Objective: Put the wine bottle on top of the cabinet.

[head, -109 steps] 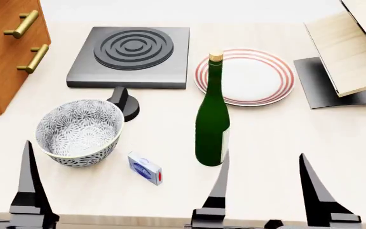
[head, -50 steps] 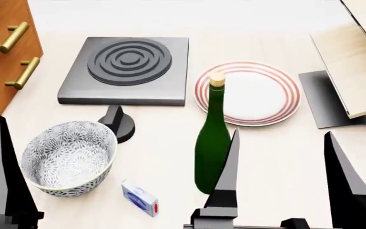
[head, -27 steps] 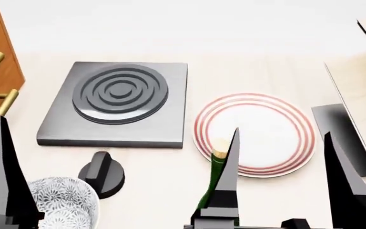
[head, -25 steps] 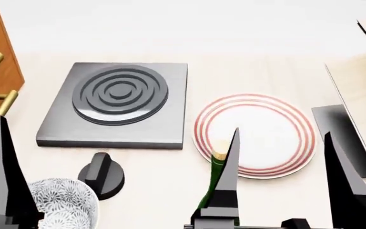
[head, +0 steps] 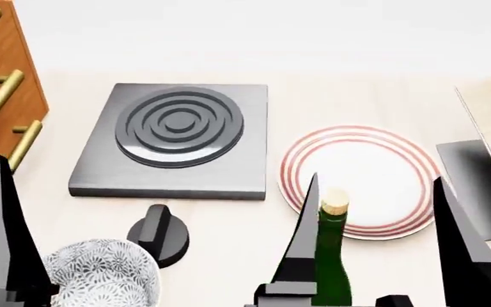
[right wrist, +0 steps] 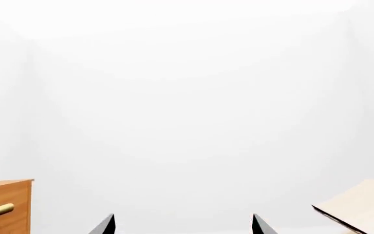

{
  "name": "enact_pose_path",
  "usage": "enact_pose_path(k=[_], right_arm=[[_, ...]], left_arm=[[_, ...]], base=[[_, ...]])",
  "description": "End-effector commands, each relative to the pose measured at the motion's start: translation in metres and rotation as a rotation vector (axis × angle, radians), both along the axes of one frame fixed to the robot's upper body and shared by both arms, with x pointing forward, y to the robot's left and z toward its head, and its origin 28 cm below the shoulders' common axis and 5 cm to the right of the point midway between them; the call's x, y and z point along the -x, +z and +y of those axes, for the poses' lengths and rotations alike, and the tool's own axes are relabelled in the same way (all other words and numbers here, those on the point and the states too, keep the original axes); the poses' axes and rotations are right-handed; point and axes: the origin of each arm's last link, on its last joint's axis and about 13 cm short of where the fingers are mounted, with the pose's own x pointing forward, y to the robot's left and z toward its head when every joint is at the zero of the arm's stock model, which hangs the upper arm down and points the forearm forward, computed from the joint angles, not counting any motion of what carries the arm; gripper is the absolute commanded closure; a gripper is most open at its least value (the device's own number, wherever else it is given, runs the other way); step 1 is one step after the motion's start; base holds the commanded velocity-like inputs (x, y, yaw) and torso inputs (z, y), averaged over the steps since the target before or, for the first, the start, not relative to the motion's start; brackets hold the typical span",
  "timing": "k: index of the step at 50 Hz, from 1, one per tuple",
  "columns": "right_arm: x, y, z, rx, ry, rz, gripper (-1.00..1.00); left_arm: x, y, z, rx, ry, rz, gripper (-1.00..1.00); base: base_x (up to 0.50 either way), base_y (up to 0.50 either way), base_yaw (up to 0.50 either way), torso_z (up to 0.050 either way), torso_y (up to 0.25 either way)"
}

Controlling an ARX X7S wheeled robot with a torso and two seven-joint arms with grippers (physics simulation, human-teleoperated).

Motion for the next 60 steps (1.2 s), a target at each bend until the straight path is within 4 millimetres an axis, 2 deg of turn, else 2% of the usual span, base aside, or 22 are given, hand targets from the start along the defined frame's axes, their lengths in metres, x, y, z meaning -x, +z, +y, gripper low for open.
enact_pose_path(k=[1,19,40,55,60], right_arm=[[-0.001,0.001,-0.001,0.016,-0.003,-0.024,-1.00],[0.000,0.002,-0.002,-0.002,-0.007,-0.026,-1.00],[-0.001,0.004,-0.003,-0.006,-0.020,-0.029,-1.00],[-0.014,0.012,-0.041,0.065,-0.232,-0.020,-1.00],[-0.024,0.014,-0.055,0.074,-0.288,-0.007,-1.00]], left_arm=[[0.000,0.001,0.002,0.006,-0.012,-0.010,-1.00],[0.000,0.001,0.002,0.006,-0.013,-0.011,-1.00],[0.000,0.001,0.002,0.006,-0.010,-0.008,-1.00],[0.001,0.000,0.002,0.007,-0.006,-0.011,-1.00],[0.001,0.001,0.003,0.009,-0.005,-0.014,-1.00]], base=[[0.00,0.50,0.00,0.000,0.000],[0.00,0.50,0.00,0.000,0.000],[0.00,0.01,0.00,0.000,0.000],[0.00,0.00,0.00,0.000,0.000],[0.00,0.00,0.00,0.000,0.000]])
